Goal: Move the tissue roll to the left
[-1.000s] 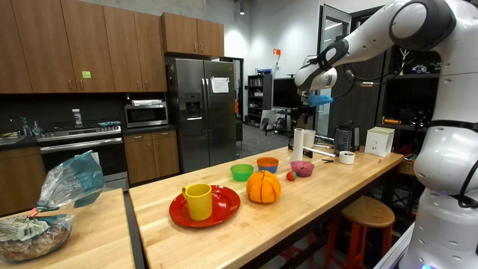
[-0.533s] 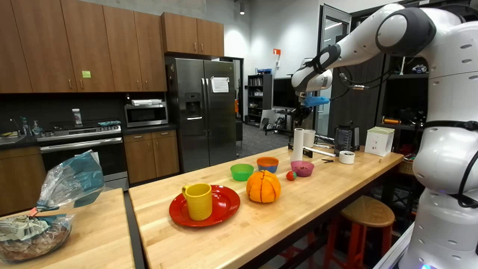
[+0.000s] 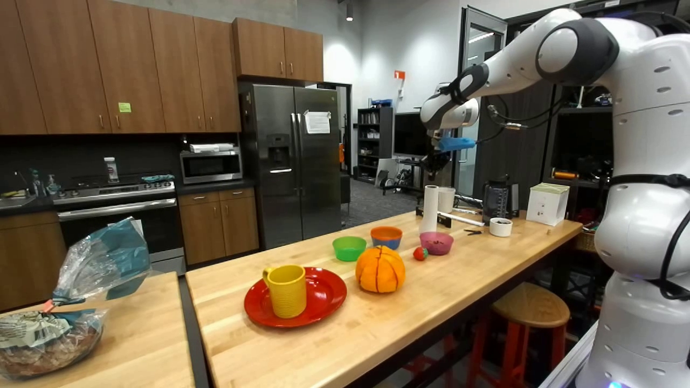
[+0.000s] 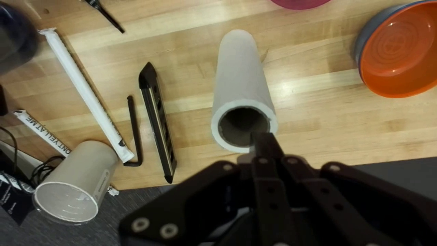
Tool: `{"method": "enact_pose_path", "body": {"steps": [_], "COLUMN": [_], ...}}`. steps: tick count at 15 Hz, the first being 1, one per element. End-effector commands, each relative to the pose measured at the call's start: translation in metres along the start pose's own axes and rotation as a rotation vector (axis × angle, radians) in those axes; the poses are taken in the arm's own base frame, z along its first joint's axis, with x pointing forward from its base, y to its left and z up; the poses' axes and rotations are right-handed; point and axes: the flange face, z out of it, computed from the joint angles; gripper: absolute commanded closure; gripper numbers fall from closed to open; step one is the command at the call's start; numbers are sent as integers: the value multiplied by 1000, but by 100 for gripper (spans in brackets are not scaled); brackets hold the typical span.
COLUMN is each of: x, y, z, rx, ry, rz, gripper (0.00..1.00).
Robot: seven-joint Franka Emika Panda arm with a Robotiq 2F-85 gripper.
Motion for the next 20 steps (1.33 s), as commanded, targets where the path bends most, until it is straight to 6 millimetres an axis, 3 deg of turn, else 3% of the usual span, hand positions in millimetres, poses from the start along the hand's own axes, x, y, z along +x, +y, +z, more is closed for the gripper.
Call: {"method": "enact_pose_path", "body": {"steps": [1, 8, 20], "x": [8, 11, 12], "y": [6, 5, 13], "z": [6, 22, 29], "rx": [8, 27, 16], "ry": [-22, -35, -57], "rz": [21, 38, 57], "gripper": [100, 100, 100]}}
